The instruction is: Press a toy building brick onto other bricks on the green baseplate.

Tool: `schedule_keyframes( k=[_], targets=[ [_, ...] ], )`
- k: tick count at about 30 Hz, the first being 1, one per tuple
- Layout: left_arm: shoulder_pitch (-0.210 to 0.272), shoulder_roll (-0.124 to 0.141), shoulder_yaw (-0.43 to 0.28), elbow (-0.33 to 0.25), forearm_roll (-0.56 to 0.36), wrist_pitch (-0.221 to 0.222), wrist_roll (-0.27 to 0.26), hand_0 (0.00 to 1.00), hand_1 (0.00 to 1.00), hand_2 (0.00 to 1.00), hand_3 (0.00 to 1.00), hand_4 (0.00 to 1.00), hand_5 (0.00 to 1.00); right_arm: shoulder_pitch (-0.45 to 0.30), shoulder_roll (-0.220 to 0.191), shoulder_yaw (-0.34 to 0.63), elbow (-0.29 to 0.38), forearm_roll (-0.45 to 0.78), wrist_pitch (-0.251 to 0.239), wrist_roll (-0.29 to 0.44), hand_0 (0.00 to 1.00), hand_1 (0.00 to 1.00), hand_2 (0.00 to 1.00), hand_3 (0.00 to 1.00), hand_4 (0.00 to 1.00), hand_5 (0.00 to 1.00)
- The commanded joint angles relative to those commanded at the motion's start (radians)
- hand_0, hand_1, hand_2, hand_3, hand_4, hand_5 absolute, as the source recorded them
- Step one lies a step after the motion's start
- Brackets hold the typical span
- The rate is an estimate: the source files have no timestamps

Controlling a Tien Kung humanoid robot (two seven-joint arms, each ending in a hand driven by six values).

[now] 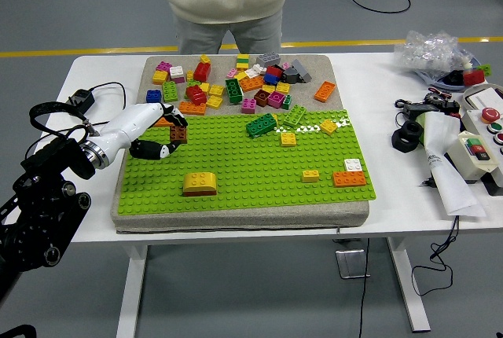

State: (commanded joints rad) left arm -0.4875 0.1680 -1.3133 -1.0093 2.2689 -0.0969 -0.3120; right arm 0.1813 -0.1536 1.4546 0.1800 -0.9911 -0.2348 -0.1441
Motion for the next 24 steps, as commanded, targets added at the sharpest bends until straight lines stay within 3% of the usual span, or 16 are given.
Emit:
schedule_keyframes(
  k=[8, 24],
  targets=[
    [0.053, 0.018, 0.009, -0.092, 0.000, -0.023, 0.008, 0.699, 0.663, 0.542, 0.599, 0.437, 0.002, -0.001, -0.008, 0.007, 0.000, 0.002, 0.003, 0.006, 0.803, 0.733, 0.754, 0.745, 0.998, 0.667],
    [0.134, 0.026, 0.026, -0.204, 0.000, -0.067, 0.024, 0.697, 0.661, 0.540, 0.599, 0.436, 0.002, 0.001, -0.024, 0.019, 0.000, 0.001, 0.005, 0.013, 0.803, 0.732, 0.754, 0.745, 0.998, 0.666]
  ],
)
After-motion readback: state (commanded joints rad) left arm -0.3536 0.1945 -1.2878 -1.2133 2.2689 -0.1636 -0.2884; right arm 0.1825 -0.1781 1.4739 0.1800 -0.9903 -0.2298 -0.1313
